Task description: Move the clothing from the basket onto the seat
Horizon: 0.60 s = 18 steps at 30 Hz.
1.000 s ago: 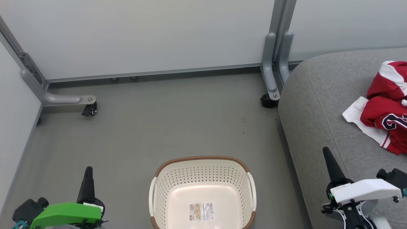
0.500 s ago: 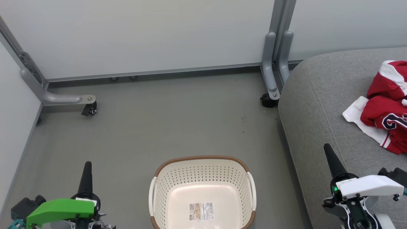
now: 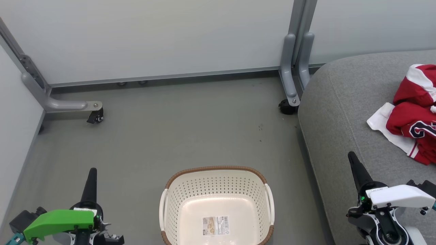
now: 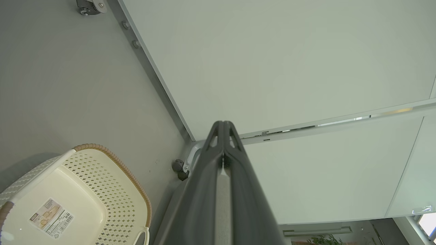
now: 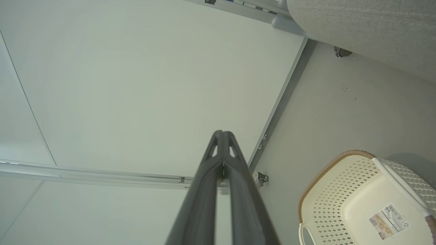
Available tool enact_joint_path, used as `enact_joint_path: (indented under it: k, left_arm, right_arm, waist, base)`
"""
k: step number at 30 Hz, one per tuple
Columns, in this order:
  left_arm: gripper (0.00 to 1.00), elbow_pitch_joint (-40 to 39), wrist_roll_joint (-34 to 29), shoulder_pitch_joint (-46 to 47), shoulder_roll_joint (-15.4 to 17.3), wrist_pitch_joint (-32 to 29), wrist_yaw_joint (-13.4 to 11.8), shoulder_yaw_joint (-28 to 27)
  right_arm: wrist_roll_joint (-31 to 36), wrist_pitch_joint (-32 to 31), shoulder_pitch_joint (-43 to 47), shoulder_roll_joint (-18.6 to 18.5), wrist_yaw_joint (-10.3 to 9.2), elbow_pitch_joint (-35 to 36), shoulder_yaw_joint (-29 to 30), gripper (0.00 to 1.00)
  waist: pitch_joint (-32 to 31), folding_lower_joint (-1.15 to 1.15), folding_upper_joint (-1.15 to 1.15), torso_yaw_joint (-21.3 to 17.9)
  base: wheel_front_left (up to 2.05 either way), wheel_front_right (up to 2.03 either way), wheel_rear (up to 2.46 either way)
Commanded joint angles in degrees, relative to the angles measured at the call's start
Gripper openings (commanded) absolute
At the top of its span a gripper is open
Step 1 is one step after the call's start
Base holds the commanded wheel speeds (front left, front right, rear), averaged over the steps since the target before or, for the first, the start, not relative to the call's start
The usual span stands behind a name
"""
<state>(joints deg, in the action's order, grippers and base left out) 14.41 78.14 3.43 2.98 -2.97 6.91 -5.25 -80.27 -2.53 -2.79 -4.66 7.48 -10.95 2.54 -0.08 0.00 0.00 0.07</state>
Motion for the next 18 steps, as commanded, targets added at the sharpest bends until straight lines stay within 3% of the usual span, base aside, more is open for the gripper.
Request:
enact_joint_path:
  k: [1,18]
  left_arm:
    - [0.00,-0.48,1.29,1.59,0.11,-0.43,0.28,-0.28]
    - [0.00,-0.43,8.90,2.58,-0.02,-2.37,0.59,-1.01]
  right_arm:
    - [-1.40,-0.33,-1.30,-0.26,0.03,-0.10,0.22,0.00]
    - [-8.78,-1.42,-2.57,-0.09,0.03,-1.83,1.14,0.00]
  waist:
    - [0.01,0.00,0.00,0.00]
    - [0.15,0.00,0.00,-0.04]
  base:
    - [0.00,0.00,0.00]
    - [0.00,0.00,0.00]
